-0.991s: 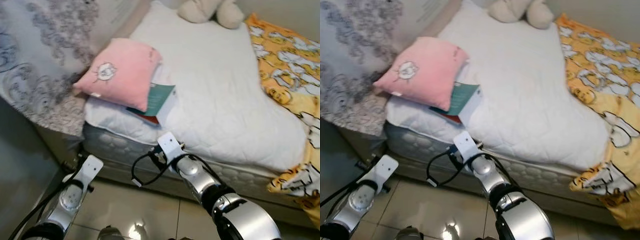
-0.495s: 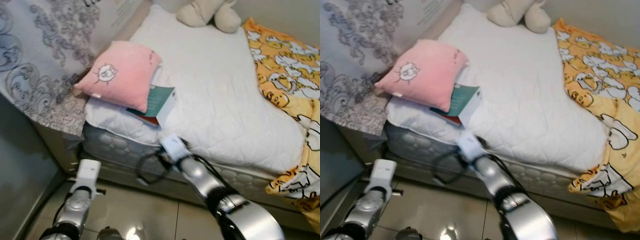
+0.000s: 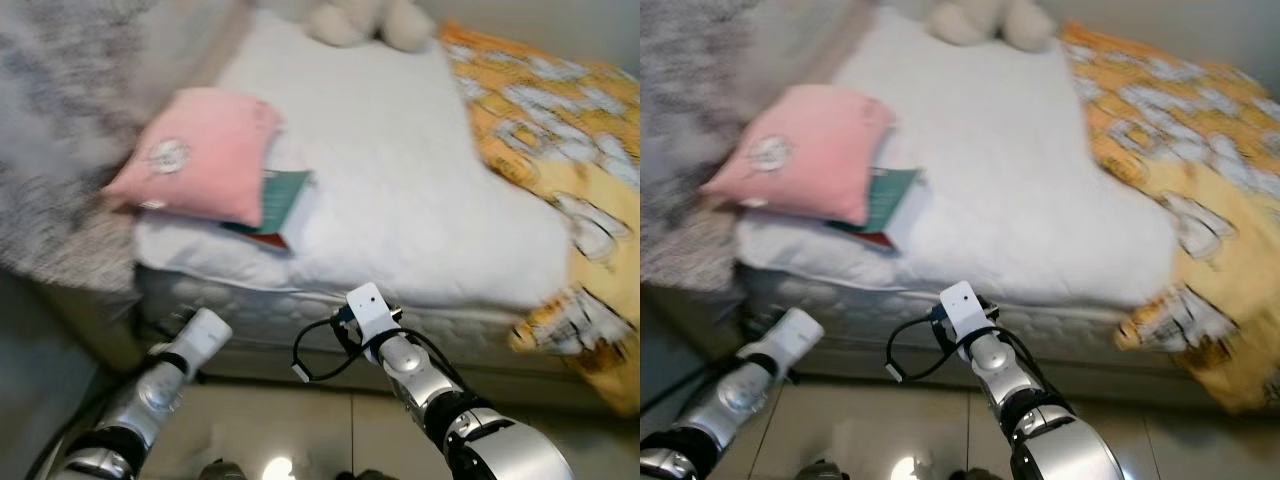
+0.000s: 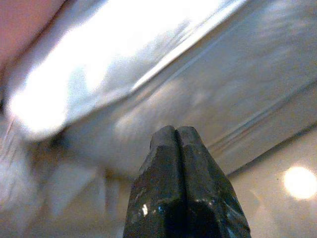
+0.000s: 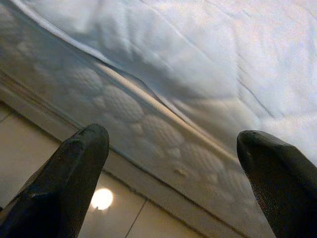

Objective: Clean up the room

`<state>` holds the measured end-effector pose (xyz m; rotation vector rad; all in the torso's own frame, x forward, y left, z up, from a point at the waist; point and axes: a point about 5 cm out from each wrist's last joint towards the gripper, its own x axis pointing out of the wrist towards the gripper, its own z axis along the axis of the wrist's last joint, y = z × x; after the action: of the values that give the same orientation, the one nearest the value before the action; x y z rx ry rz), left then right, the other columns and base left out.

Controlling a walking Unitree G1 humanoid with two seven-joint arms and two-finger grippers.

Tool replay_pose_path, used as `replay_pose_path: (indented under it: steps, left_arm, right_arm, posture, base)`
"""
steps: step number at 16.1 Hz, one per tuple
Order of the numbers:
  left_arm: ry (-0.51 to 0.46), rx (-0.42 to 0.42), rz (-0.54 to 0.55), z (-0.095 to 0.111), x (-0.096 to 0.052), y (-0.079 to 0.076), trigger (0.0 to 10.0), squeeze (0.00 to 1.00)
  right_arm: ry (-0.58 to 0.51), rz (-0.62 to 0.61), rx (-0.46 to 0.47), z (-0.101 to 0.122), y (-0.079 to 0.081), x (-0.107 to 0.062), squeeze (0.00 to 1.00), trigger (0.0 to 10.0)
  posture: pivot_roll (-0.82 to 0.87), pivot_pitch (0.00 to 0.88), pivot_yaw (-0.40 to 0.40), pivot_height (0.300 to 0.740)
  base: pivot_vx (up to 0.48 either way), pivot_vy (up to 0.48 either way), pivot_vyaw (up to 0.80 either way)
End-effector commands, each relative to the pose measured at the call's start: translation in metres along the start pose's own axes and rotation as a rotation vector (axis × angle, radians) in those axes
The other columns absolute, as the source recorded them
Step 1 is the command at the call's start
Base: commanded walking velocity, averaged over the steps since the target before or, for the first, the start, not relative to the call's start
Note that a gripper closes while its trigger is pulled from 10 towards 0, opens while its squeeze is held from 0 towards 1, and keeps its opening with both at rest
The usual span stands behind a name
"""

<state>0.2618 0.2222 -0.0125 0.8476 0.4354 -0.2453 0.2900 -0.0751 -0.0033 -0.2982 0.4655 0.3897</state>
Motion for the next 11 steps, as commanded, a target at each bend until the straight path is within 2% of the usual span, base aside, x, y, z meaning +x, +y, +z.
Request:
replay_pose_path:
  steps: [1, 2, 4, 5, 6, 7, 9, 11]
  left_arm:
    - [-0.041, 0.084, -0.03, 0.006, 0.001, -0.005, 10.0, 0.0]
    - [-0.056, 0.144, -0.058, 0.007, 0.0, -0.01, 10.0, 0.0]
    - [-0.107, 0.33, -0.124, 0.008, -0.003, -0.025, 10.0, 0.0]
    - [-0.12, 0.396, -0.143, 0.007, -0.005, -0.031, 10.0, 0.0]
    - [-0.143, 0.528, -0.188, 0.002, -0.01, -0.046, 10.0, 0.0]
    - [-0.143, 0.62, -0.225, -0.003, -0.014, -0.056, 10.0, 0.0]
    - [-0.15, 0.709, -0.297, -0.01, -0.021, -0.071, 10.0, 0.0]
    - [-0.151, 0.709, -0.322, -0.014, -0.026, -0.076, 10.0, 0.0]
  right_arm:
    - [-0.013, -0.012, 0.003, 0.002, -0.001, 0.0, 0.0, 10.0]
    - [-0.015, -0.007, 0.004, 0.005, 0.001, 0.001, 0.0, 10.0]
    - [-0.019, 0.01, -0.018, 0.007, 0.005, 0.002, 0.0, 10.0]
    - [-0.017, 0.014, -0.026, 0.007, 0.006, 0.002, 0.0, 10.0]
    - [-0.002, 0.024, -0.052, 0.004, 0.009, 0.002, 0.0, 10.0]
    - [0.009, 0.04, -0.079, 0.002, 0.012, 0.001, 0.0, 10.0]
    - [0.018, 0.07, -0.113, 0.0, 0.018, 0.001, 0.0, 10.0]
    - [0.019, 0.075, -0.104, 0.0, 0.023, 0.001, 0.0, 10.0]
  posture:
    - [0.24, 0.009, -0.051, 0.74]
    - [0.23, 0.007, -0.052, 0.74]
    - [0.24, 0.001, -0.059, 0.74]
    - [0.24, 0.0, -0.066, 0.74]
    - [0.24, 0.01, -0.082, 0.74]
    - [0.24, 0.021, -0.084, 0.74]
    - [0.24, 0.036, -0.079, 0.74]
    - [0.23, 0.051, -0.056, 0.74]
  base:
    - [0.0, 0.0, 0.0]
    - [0.0, 0.0, 0.0]
    - [0.0, 0.0, 0.0]
    - [0.0, 0.0, 0.0]
    - [0.0, 0.0, 0.0]
    - [0.0, 0.0, 0.0]
    - [0.0, 0.0, 0.0]
    - [0.0, 0.0, 0.0]
